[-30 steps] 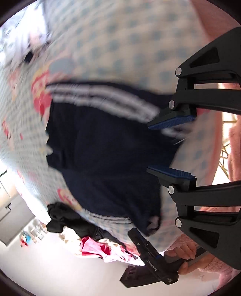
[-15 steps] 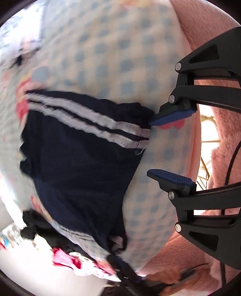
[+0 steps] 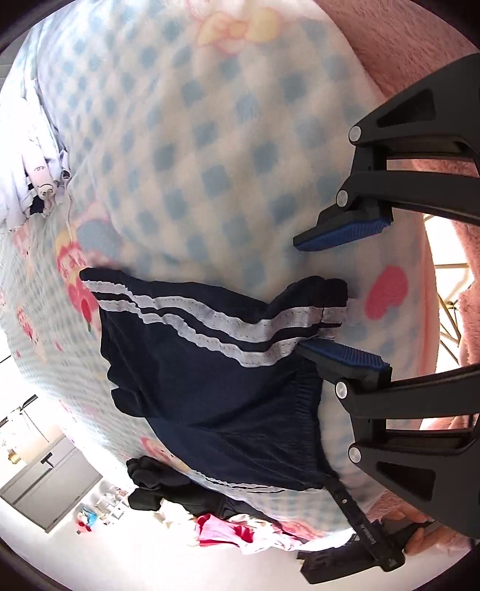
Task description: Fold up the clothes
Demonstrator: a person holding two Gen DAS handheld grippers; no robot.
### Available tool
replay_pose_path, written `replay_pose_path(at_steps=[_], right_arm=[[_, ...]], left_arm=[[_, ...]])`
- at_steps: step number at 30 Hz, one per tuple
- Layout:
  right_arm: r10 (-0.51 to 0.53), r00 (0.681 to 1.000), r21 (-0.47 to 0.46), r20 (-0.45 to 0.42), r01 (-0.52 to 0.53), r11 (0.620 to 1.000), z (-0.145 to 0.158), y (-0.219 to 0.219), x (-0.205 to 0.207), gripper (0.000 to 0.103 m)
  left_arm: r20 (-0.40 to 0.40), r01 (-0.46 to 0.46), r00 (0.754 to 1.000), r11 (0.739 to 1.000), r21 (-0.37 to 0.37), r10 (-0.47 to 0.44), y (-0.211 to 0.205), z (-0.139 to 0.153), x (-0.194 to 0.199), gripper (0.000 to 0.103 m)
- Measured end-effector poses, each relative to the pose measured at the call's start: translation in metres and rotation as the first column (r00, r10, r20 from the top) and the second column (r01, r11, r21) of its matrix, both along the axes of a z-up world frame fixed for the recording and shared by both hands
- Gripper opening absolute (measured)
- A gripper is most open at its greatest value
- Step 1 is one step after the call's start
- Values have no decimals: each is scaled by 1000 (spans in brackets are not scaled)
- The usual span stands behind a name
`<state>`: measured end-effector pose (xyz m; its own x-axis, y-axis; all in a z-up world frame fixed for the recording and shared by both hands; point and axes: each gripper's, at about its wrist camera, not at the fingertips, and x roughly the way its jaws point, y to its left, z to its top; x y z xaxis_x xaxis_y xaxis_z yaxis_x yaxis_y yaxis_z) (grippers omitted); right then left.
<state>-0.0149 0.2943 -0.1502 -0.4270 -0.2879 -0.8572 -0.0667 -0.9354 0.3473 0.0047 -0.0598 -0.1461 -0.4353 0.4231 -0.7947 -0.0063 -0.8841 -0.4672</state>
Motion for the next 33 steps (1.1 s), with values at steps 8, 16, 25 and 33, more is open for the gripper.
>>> replay_pose_path(at_steps=[8,16,25,33], right_arm=[[-15,1000,66,0,15,998,-3,2,-14,50],[-1,999,150,46,-6,989,-20,-5,-21,53],[77,996,-108,46,-72,992,-15,-13,-26,56],[37,998,-132,59,-29,991,-16,-6,-26,33]], left_arm=[[-42,-57,997,980,191,66,-22,5,-1,44],[22,-14,1000,1000,10,14,-11,-12,-5,46],[71,-26,997,982,186,13,-17,-29,-15,41],[70,-16,998,990,142,6,-10,-32,-18,24]])
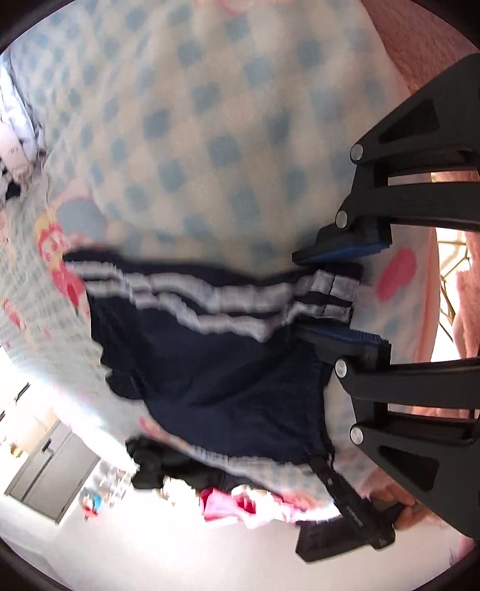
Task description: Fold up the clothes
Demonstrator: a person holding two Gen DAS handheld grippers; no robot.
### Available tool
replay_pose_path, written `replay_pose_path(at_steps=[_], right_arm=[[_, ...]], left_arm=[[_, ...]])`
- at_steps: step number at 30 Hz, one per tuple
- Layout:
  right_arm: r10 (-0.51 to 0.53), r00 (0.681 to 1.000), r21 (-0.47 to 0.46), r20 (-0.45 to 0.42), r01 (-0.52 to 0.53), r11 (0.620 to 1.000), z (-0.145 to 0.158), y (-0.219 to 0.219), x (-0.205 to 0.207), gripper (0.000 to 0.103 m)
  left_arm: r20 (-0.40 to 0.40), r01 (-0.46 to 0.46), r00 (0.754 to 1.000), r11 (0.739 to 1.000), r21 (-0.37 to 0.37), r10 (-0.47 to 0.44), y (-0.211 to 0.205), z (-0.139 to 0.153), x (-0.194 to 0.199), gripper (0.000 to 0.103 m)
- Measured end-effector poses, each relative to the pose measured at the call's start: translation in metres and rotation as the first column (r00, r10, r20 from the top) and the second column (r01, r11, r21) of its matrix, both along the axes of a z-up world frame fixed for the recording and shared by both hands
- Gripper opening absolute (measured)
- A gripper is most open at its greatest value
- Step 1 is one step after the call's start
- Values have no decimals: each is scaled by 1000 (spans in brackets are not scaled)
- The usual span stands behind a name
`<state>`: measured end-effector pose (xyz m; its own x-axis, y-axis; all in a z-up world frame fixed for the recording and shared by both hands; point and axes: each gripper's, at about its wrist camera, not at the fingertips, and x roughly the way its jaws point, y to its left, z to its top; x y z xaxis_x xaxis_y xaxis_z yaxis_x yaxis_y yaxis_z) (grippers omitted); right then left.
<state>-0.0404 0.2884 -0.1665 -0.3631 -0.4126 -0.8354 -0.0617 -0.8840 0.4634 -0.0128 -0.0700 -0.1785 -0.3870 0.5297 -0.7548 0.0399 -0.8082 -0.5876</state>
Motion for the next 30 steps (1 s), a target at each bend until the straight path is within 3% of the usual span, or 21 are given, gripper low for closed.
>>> replay_pose_path(at_steps=[3,6,7,9,12,15,19,21,23,26,30], right_arm=[[18,1000,6,1,-18,1000,-7,-8,0,39],[37,999,12,2,-37,999,-14,-16,-1,63],[43,999,14,2,-43,999,-17,-19,-1,63],[56,998,18,3,-56,998,-21,-24,-1,45],[23,999,-23,-29,-23,999,-2,-20,9,21],[13,999,-114,-43,-18,993,13,-14,19,17],[42,995,-75,-89,-49,996,23,-26,21,17],[20,1000,-68,-7,-20,997,2,-21,18,23],[-5,996,-125,94,17,992,-23,-17,16,24],[10,999,-101,54,-4,995,-12,-18,20,26],[19,1000,-65,-3,-19,998,14,-12,22,31]], left_arm=[[-1,3,1000,1000,-14,-3,2,-1,-1,31],[-3,7,1000,1000,-29,-7,4,-2,-1,30],[-3,8,1000,999,-33,-8,5,-2,-1,28],[-20,12,1000,999,-50,-13,8,7,-1,17],[-67,-6,998,996,-91,0,5,24,9,12],[-104,-7,995,994,-107,-4,0,41,17,12],[-121,22,992,989,-149,-41,0,54,18,15],[-63,34,997,982,-188,-46,-3,42,13,17],[6,53,999,975,-215,-53,-4,30,9,17],[-39,48,998,974,-221,-58,-8,44,16,22],[-140,-109,988,936,-335,64,-33,75,37,23]])
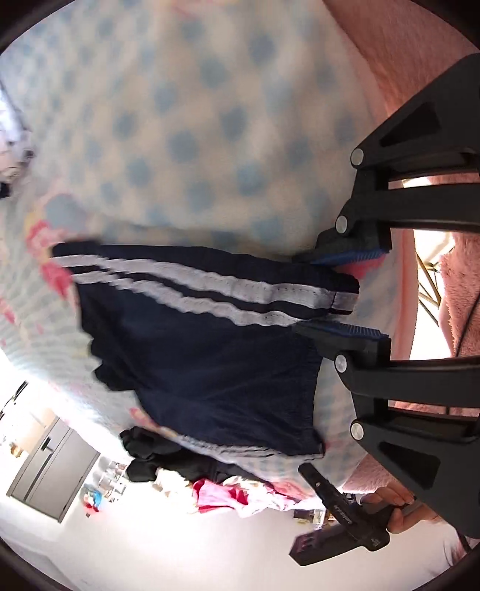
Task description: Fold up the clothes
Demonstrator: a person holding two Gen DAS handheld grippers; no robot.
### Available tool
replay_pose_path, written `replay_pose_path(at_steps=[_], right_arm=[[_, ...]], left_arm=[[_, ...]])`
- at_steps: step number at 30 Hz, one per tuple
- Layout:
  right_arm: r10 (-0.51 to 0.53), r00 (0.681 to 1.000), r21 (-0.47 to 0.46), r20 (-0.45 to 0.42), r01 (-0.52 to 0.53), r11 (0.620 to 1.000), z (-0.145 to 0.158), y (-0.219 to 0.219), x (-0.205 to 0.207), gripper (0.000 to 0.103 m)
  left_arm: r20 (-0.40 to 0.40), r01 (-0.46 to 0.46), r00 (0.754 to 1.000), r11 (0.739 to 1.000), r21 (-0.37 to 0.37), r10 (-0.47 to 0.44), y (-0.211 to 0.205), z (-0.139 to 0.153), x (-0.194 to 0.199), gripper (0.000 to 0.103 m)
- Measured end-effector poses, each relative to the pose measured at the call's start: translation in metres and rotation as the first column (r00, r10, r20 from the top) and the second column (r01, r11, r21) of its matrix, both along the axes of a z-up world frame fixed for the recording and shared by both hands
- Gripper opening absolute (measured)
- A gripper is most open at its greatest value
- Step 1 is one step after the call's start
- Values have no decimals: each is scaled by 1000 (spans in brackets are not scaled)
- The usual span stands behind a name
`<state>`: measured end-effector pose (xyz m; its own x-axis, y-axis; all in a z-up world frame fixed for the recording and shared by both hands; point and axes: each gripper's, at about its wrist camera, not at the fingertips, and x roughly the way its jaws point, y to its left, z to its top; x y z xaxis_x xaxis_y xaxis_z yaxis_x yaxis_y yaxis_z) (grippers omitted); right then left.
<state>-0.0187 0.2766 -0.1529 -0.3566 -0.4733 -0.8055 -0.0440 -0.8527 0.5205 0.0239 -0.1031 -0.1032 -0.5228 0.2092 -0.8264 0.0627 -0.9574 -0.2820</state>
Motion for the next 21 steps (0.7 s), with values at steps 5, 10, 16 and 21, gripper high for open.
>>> replay_pose_path(at_steps=[5,10,16,21], right_arm=[[-15,999,0,-29,15,1000,26,22,-25,33],[-11,997,78,-76,17,997,43,37,-60,38],[-18,996,74,-89,24,997,49,56,-98,38],[-50,997,150,-60,58,987,35,64,-136,37]], left_arm=[[-36,56,998,998,-2,-56,15,18,-15,23],[-46,196,980,979,48,-194,61,26,-70,23],[-48,274,960,961,-22,-275,133,45,-131,23],[-50,298,953,953,-53,-300,167,33,-192,41]])
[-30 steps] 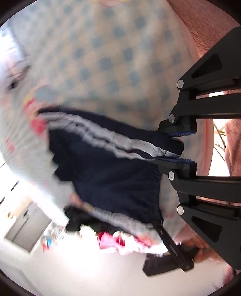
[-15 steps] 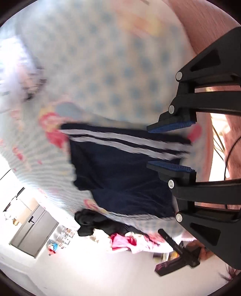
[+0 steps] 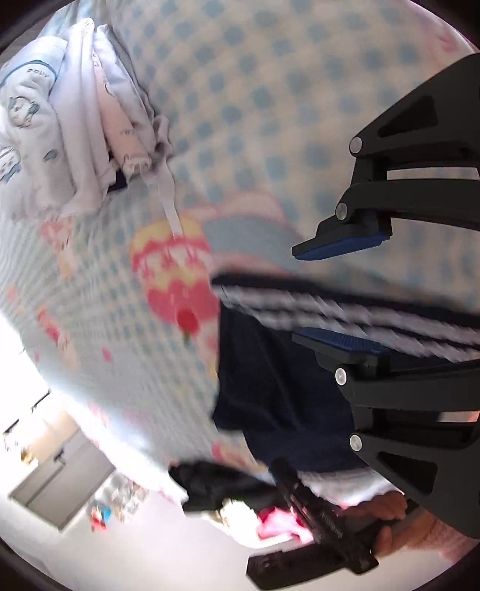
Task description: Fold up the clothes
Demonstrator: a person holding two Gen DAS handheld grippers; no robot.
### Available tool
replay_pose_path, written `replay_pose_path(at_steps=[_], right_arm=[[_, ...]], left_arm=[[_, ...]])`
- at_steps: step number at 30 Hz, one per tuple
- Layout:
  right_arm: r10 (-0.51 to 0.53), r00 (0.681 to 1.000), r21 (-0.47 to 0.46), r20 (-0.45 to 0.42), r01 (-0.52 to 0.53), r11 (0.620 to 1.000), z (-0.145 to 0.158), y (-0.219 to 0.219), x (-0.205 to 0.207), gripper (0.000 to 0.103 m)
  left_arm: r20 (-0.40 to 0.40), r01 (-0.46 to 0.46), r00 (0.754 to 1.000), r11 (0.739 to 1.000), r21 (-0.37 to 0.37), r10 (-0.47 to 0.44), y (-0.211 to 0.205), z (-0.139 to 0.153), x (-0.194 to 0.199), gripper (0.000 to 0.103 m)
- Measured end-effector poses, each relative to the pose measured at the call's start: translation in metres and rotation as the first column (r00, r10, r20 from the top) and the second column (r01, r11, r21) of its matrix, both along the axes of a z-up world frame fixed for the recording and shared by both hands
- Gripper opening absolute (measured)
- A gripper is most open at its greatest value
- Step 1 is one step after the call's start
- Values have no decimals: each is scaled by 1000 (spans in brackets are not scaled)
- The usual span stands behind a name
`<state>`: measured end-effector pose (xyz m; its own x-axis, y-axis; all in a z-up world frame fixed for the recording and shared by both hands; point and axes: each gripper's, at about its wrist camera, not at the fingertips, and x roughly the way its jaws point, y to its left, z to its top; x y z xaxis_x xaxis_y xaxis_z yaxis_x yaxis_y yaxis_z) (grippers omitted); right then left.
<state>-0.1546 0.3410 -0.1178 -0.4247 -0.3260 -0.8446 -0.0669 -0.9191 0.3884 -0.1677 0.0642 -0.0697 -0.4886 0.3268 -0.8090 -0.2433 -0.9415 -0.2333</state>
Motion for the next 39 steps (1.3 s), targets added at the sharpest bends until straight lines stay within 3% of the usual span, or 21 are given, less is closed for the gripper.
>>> replay_pose_path(at_steps=[3,10,12,14,16,17,19,22,23,26,28,29,30,31,32,33,35,37,39], right_arm=[[-10,1000,-20,6,10,1000,-9,4,-19,37],[64,996,56,59,-67,996,-38,-15,-57,39],[84,994,77,75,-90,993,-47,-21,-68,42],[104,990,98,91,-113,989,-55,-26,-79,43],[112,992,102,54,-117,988,-49,-28,-78,37],[102,994,112,36,-106,988,-45,-26,-76,27],[81,997,134,0,-81,988,-36,-22,-72,20],[29,1000,282,4,-29,959,-29,-16,-66,17],[13,1000,280,7,-14,960,-28,-12,-65,17],[-9,1000,128,-10,10,992,-21,4,-60,22],[17,1000,93,-20,-15,996,-19,3,-60,35],[30,999,76,-26,-28,997,-18,2,-60,48],[49,999,54,-11,-48,997,-23,-2,-62,53],[67,998,32,4,-67,997,-27,-7,-65,53],[63,998,31,31,-64,997,-33,-9,-67,48],[57,997,31,59,-59,998,-39,-12,-68,42],[46,996,65,74,-51,997,-46,-17,-66,42],[46,996,44,71,-49,998,-48,-20,-65,43],[42,997,17,66,-43,999,-51,-19,-66,50]], left_arm=[[-24,15,1000,1000,-8,-15,13,-5,-22,39],[-58,68,996,994,-89,-73,32,-24,-57,38],[-65,73,995,990,-121,-81,35,-29,-64,19],[-62,73,995,989,-128,-81,36,-32,-69,13],[-74,62,995,992,-113,-71,32,-28,-71,11],[-81,57,995,993,-104,-66,30,-25,-72,11],[-105,43,993,993,-108,-54,27,-18,-71,11],[-99,38,994,993,-114,-49,21,-12,-72,11],[-87,39,995,993,-110,-49,19,-12,-72,12],[-64,64,995,992,-111,-72,16,-10,-70,18],[-64,88,993,989,-119,-96,18,-9,-68,30],[-63,100,992,987,-123,-109,19,-9,-68,37],[-63,112,991,985,-127,-121,19,-9,-67,37],[-60,114,991,985,-126,-122,20,-10,-67,37],[-59,107,991,984,-139,-116,23,-12,-67,30],[-60,98,992,982,-159,-108,27,-14,-67,11],[-61,105,991,980,-169,-117,33,-17,-65,11],[-48,122,990,980,-154,-131,38,-19,-63,11],[-28,120,991,973,-195,-128,43,-27,-65,15]])
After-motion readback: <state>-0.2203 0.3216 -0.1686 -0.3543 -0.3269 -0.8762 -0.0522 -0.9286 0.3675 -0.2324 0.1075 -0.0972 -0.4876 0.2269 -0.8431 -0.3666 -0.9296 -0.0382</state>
